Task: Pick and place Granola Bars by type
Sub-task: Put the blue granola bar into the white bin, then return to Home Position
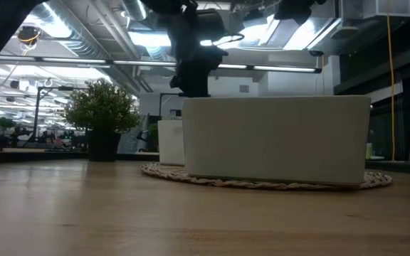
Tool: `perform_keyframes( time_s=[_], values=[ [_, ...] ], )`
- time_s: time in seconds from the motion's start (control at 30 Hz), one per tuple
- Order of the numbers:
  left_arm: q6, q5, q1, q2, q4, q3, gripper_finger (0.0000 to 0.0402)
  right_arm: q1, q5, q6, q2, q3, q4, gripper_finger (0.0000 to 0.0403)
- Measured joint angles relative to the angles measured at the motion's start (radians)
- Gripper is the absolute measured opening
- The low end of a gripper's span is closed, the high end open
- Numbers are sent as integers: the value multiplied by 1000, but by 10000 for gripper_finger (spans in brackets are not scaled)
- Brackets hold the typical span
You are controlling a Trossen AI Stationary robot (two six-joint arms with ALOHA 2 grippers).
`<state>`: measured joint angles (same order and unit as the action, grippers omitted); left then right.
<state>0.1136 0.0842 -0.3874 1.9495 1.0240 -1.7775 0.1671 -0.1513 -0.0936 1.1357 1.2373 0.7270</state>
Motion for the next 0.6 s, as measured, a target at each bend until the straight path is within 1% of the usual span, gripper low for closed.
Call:
perform_keyframes(
  time_s=[0.13,0.23,0.3,0.37,0.47,0.53,0.6],
  values=[
    [12,67,12,-53,31,0,187,-47,-9,-22,-33,-1,-8,160],
    [-14,81,55,-153,44,0,198,-86,-8,-16,-108,-32,-41,160],
    [-22,76,92,-236,44,0,199,-111,-8,6,-202,-98,-84,160],
    [-23,60,124,-320,42,0,198,-134,-1,51,-323,-190,-158,160],
    [-11,34,177,-445,32,0,195,-170,74,128,-519,-342,-264,160],
    [-8,-17,221,-520,37,0,195,-195,135,165,-637,-428,-314,160],
    [18,-97,267,-595,91,5,196,-219,181,169,-733,-485,-336,160]
  ],
)
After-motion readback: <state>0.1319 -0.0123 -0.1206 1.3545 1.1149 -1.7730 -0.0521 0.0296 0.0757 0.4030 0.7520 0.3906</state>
